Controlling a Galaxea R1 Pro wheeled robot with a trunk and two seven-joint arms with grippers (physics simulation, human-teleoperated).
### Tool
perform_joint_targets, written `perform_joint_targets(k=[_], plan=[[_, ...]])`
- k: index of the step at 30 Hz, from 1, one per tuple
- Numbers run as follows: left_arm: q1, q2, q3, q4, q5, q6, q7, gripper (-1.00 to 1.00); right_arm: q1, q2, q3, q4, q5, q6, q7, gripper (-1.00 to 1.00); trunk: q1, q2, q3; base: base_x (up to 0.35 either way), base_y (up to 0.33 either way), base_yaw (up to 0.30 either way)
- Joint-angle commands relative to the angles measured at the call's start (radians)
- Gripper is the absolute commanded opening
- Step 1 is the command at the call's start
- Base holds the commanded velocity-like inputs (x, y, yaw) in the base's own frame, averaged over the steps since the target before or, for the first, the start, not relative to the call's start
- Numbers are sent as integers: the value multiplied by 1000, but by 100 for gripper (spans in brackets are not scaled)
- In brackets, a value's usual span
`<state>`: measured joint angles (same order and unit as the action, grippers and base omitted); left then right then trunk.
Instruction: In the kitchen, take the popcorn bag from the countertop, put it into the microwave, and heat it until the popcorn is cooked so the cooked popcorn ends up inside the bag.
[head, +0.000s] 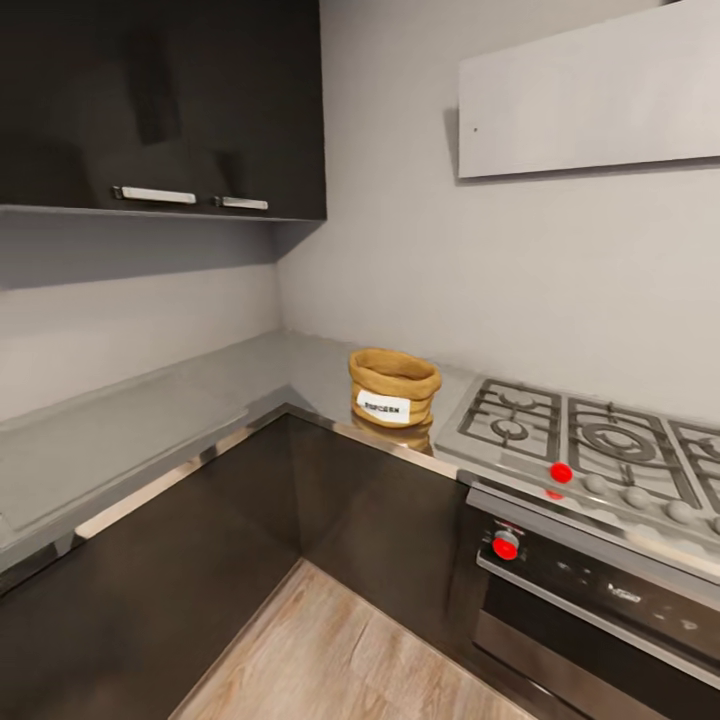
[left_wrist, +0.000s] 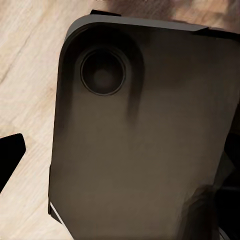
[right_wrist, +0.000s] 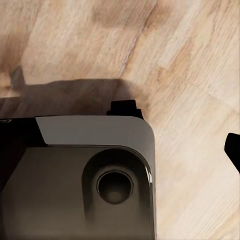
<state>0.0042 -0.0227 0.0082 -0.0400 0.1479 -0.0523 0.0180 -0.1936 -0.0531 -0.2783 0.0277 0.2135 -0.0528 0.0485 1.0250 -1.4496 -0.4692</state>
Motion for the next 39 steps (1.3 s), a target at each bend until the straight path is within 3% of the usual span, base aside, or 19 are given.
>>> perform_joint_targets(k=[1, 8, 25, 27, 28, 30, 39], plan=[[0, 0, 0, -1, 7, -1, 2, 100, -1, -1, -9, 3, 9, -6, 2, 100, 0, 0, -1, 17, 37, 0], [0, 0, 0, -2, 9, -1, 13, 100, -1, -1, -9, 3, 9, -1, 2, 100, 0, 0, -1, 18, -6, 0], [0, -1, 4, -3, 12, -3, 15, 100, -1, -1, -9, 3, 9, 0, 2, 100, 0, 0, -1, 112, -165, 0], [0, -2, 5, -3, 43, -3, 17, 100, -1, -1, -9, 3, 9, -1, 2, 100, 0, 0, -1, 3, -6, 0], [0, -1, 3, -4, 87, -3, 16, 100, -1, -1, -9, 3, 9, -1, 2, 100, 0, 0, -1, 1, -1, 0], [0, 0, 1, -4, 118, -3, 17, 100, -1, -1, -9, 3, 9, -2, 2, 100, 0, 0, -1, 0, 0, 0], [0, 1, 1, -5, 131, -3, 17, 100, -1, -1, -9, 3, 9, -1, 2, 100, -31, 56, 24, 0, 0, 0]])
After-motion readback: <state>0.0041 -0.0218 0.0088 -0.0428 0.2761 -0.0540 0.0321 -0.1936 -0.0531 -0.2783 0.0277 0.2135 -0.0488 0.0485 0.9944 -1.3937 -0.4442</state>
